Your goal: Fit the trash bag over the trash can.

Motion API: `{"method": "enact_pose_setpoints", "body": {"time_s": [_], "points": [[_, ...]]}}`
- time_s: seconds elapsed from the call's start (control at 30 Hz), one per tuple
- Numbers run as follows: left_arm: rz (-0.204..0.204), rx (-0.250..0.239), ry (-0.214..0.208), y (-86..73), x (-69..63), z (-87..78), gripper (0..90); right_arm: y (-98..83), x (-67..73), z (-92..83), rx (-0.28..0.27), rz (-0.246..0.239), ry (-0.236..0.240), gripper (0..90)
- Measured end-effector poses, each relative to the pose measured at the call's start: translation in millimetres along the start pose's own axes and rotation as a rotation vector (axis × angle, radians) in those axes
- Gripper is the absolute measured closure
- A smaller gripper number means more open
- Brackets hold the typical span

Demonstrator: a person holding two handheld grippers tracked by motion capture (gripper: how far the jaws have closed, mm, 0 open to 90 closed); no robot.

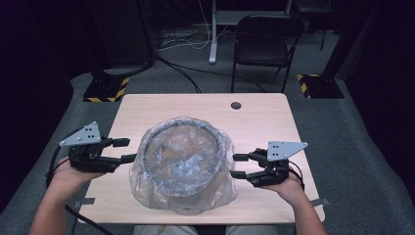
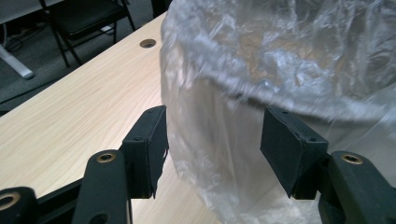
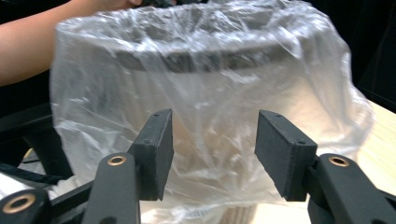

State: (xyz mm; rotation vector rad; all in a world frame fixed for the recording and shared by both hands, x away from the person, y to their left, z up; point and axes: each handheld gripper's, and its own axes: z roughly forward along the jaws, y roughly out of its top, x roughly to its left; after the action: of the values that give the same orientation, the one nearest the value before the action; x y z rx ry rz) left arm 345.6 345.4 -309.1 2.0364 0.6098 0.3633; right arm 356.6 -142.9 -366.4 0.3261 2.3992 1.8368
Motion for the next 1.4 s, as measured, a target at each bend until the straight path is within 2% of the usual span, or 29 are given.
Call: {"method": "enact_pose_setpoints", "body": {"time_s": [0.2,0.33,0.5,0.73,0.9,0.97,1.07,1.27,1.4], "points": [[-0.061,-0.041,0.044,-22.1,7.1,7.0,40.7,-6.5,-7.1,-2.9,0.031,0.011,-0.075,43.8],[-0.088,-0.069,0.087,-34.3,11.5,10.9,40.4,-11.5,-12.7,-4.4,0.068,0.009,-0.157,42.3],[-0.123,-0.106,0.149,-50.3,16.7,14.1,40.5,-18.7,-21.8,-6.6,0.128,0.038,-0.259,41.6],[-0.175,-0.123,0.213,-67.5,23.3,15.5,40.4,-25.9,-33.1,-9.2,0.16,0.071,-0.363,41.6],[-0.237,-0.131,0.267,-83.7,27.3,20.4,40.5,-30.1,-40.1,-9.3,0.232,0.068,-0.417,41.5],[-0.255,-0.127,0.272,-90.2,28.4,23.9,40.5,-33.6,-41.6,-10.0,0.267,0.064,-0.45,41.4],[-0.259,-0.111,0.275,-100.0,27.6,29.9,40.5,-42.8,-44.8,-13.7,0.292,0.08,-0.492,41.3],[-0.254,-0.072,0.261,-114.2,23.9,41.1,39.3,-59.3,-51.2,-23.4,0.31,0.142,-0.529,40.4],[-0.268,-0.051,0.262,-120.8,22.6,47.3,37.7,-66.2,-53.8,-30.3,0.306,0.179,-0.54,39.2]]}}
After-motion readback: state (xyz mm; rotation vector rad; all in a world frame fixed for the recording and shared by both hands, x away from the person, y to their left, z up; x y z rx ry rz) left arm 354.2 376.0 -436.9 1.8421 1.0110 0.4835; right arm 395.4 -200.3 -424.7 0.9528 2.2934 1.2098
